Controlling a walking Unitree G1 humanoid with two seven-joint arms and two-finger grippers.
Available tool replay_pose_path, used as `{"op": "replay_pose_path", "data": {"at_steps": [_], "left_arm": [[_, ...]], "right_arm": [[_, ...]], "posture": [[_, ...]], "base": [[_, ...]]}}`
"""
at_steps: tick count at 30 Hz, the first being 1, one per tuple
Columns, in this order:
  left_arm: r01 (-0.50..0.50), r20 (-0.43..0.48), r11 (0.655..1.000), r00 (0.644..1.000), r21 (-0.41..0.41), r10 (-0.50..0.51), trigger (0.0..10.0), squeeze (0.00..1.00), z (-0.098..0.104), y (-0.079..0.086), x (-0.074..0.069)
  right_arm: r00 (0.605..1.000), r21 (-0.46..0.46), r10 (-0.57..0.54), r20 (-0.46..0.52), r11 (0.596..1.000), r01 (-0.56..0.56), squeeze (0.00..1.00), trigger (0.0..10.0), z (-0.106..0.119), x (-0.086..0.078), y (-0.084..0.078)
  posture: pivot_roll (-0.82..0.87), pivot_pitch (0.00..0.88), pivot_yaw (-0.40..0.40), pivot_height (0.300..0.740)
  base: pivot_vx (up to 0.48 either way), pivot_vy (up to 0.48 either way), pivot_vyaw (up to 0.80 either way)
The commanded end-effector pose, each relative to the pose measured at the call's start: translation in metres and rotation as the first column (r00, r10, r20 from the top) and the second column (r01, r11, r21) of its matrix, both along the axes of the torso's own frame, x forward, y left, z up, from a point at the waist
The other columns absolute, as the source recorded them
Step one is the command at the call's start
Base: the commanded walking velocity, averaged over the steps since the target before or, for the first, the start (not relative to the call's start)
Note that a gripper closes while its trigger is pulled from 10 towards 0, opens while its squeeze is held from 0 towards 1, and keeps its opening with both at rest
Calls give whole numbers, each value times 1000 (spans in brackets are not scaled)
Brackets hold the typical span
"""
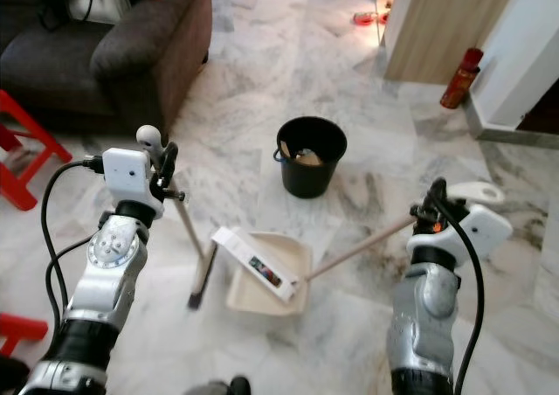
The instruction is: Sweep floor
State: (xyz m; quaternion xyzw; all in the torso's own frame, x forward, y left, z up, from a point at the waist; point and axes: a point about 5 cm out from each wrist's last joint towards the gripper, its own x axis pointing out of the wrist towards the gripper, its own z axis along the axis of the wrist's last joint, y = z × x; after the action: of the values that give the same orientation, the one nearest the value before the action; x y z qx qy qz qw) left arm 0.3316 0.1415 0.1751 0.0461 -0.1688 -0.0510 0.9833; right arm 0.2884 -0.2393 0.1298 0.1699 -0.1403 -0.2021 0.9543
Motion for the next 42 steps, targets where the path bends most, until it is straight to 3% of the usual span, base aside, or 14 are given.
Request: {"op": "replay_pose_path", "data": {"at_steps": [1,42], "left_arm": [[3,43,1000,999,-9,-3,10000,431,11,-2,0],[3,37,1000,999,-11,-2,10000,506,12,-1,1]], "right_arm": [[999,-12,-4,46,1000,4,0,10000,11,0,-2],[999,-4,13,45,1000,-13,0,10000,12,2,0]], "posture": [[68,141,-23,740],[70,155,-23,740]], "base": [[0,0,0],[250,0,0]]}}
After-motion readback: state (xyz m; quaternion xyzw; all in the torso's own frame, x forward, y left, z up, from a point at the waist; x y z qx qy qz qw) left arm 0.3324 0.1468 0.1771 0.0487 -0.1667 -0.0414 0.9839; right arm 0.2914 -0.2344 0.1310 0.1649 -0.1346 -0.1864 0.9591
